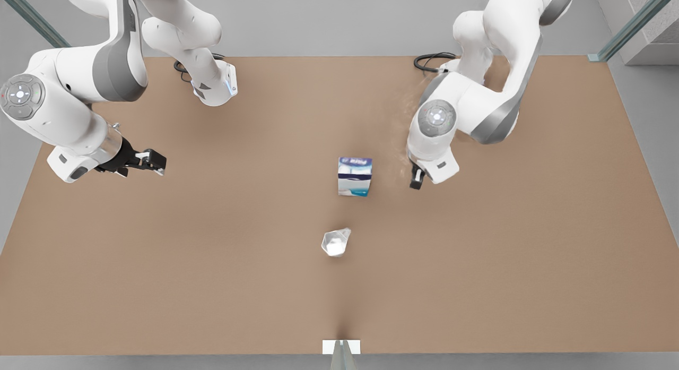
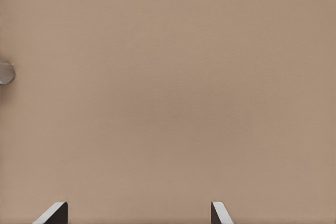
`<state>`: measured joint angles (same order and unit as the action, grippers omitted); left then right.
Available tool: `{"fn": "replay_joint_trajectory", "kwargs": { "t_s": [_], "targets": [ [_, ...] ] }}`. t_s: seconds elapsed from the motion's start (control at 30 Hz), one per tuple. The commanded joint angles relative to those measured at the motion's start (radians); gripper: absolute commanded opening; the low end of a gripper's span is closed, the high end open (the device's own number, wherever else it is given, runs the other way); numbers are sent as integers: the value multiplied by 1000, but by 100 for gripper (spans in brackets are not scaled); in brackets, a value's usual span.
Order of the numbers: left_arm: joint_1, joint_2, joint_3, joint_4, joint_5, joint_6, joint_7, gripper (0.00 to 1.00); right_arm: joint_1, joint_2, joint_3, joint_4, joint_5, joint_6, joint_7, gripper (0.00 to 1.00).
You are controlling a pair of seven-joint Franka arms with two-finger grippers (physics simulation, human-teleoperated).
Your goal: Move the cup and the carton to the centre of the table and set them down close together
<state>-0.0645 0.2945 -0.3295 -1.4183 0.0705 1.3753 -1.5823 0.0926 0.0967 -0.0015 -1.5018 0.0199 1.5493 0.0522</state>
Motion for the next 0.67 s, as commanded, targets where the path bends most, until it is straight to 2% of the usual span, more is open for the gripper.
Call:
{"fn": "replay_joint_trajectory", "kwargs": {
  "t_s": [0.0, 0.03, 0.1, 0.2, 0.3, 0.4, 0.63],
  "targets": [
    [6, 2, 64, 12, -252, -57, 564, 100, -1, 0, 0, 0, 0, 0, 0, 100],
    [52, 3, 116, 12, -242, -67, 903, 100, -2, 0, 0, 0, 0, 0, -2, 100],
    [198, 5, 119, 41, -154, -70, 1459, 100, -2, -2, 3, 2, 0, 0, -3, 100],
    [203, -132, 145, 68, -132, -64, 1496, 100, -4, 5, 0, 2, 2, 0, -2, 100],
    [173, -175, 147, 30, -84, 7, 1490, 100, 1, 6, 0, 3, -8, 0, -5, 100],
    [158, -147, 145, -1, -84, 65, 1490, 100, -1, 11, 0, 17, -15, 0, -6, 100],
    [160, -141, 144, -1, -84, 65, 1490, 100, -2, 20, 0, 23, -5, -2, 0, 100]
  ]
}}
